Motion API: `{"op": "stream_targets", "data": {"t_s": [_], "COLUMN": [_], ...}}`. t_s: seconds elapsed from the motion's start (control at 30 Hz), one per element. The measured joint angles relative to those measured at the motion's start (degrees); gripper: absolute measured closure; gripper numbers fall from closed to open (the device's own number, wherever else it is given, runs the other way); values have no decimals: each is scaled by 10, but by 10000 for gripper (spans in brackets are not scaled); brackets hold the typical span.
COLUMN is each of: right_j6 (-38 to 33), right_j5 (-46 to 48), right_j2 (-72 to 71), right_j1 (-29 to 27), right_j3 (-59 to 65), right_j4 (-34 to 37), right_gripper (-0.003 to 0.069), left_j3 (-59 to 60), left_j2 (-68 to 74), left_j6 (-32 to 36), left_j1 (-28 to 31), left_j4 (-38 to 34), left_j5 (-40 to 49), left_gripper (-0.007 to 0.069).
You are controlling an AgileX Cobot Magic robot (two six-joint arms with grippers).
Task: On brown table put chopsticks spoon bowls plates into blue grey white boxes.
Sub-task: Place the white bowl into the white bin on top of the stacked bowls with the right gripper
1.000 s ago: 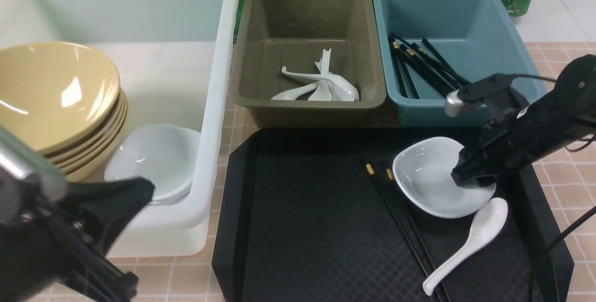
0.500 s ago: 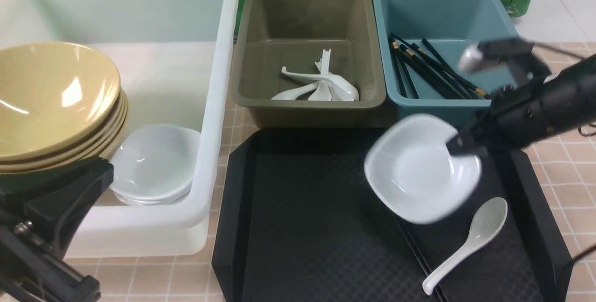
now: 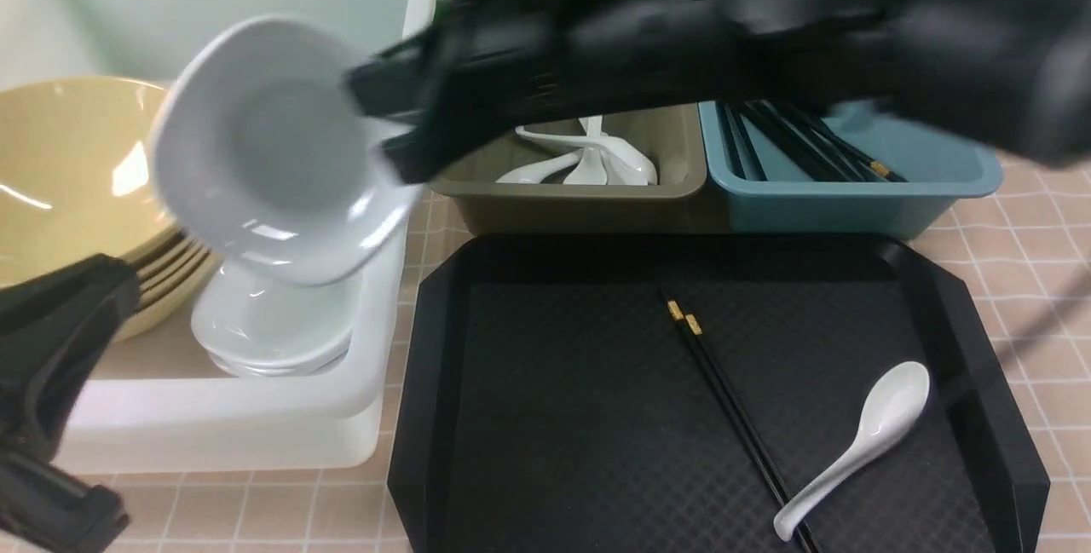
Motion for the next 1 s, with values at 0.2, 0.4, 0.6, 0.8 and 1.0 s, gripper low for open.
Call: {"op": "stream_targets", "data": {"t_s": [0.2,0.4,0.6,0.8,1.0], "right_j6": [-6,-7,77,234,394], "right_j5": [14,15,40,179,327], "right_j2": [131,177,160,69,-58], "right_j1": [13,13,12,-16,-92], "right_j3": [-116,-139,-143,-143,-138], "right_j4": [-77,-119,-139,-246,-408], "right_gripper": [582,468,222,147,193], "left_j3": [1,31,52,52,53], "left_j2": [-29,-31,-31,-31,-31], "left_j6": [-49,-79,-84,-84,-84], "left_j1": [0,0,0,0,0], "left_j4": [44,57,58,58,58], "left_j5": [16,-2,-42,-47,-42], "left_gripper": [633,633,633,633,633]}}
